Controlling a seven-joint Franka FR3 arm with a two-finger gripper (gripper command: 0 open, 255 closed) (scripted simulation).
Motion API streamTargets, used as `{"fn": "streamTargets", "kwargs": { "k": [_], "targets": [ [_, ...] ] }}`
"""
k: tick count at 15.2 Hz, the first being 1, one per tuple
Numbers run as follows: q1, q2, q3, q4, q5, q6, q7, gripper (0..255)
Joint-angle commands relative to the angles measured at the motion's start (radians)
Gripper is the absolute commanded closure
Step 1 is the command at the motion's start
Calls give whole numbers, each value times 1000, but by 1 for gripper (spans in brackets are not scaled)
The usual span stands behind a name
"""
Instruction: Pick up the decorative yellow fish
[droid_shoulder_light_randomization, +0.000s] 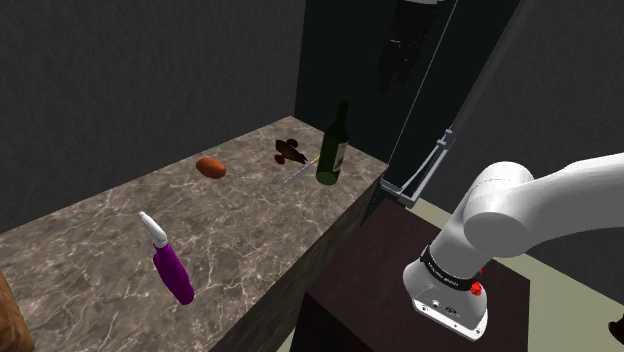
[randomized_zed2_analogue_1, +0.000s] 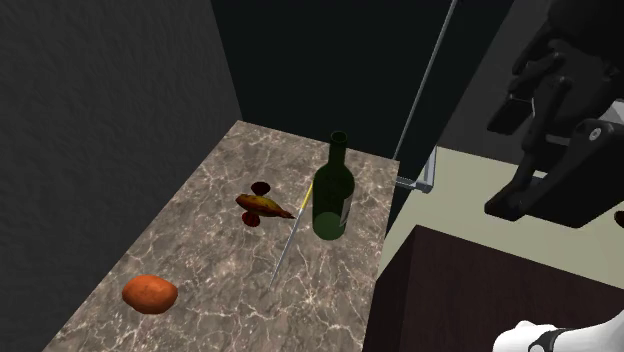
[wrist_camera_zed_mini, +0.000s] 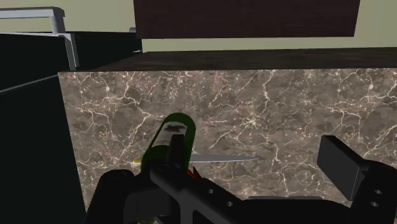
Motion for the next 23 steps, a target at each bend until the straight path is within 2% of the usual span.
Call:
{"fn": "streamTargets", "kwargs": {
  "k": [1,7,13,18,23],
  "targets": [
    [0,0,0,0,0,0,0,0],
    [3,159,-108,-5,-3,158,-117,0],
    [15,358,-207,43,33,295,-246,0],
    [24,549,-274,122,103,382,-369,0],
    [26,758,-321,237,207,432,-503,0]
  ]
}}
